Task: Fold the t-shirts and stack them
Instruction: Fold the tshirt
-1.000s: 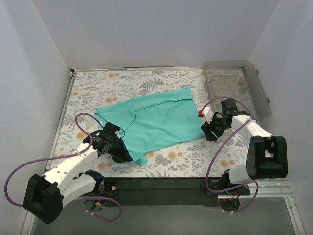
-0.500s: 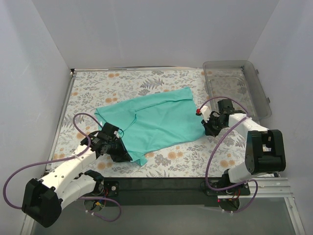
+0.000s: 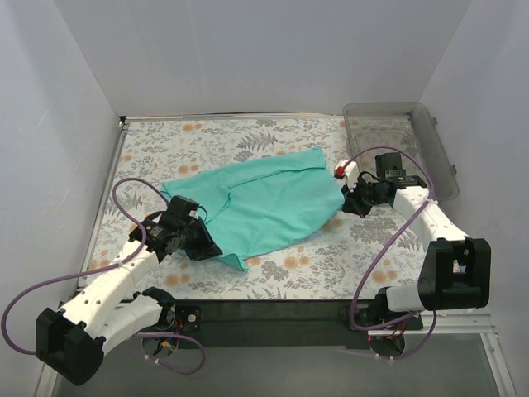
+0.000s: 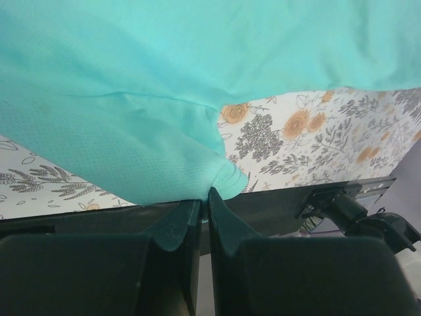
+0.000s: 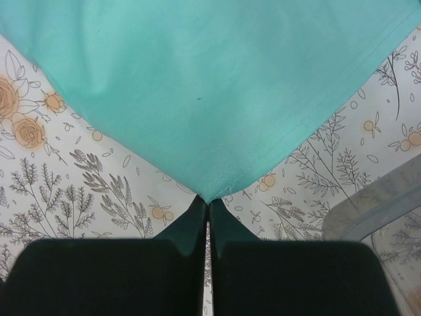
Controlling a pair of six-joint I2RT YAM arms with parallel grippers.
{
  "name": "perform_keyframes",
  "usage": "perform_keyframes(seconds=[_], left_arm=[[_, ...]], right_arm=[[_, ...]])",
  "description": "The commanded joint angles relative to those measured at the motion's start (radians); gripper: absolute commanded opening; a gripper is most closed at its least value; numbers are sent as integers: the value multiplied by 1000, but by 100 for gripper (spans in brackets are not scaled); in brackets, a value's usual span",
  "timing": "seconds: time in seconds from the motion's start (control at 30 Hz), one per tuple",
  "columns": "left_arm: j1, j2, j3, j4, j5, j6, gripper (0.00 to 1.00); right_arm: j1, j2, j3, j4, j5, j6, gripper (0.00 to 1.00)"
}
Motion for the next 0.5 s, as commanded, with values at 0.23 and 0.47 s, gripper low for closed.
perform_keyframes(seconds=[0.23,0.47], left_arm=[[24,17,151,-37,-171,29,8],[79,40,160,-21,-214,64,6]], right_arm=[[4,170,129,-50,2,82,1],[50,267,198,-53,64,105,1]])
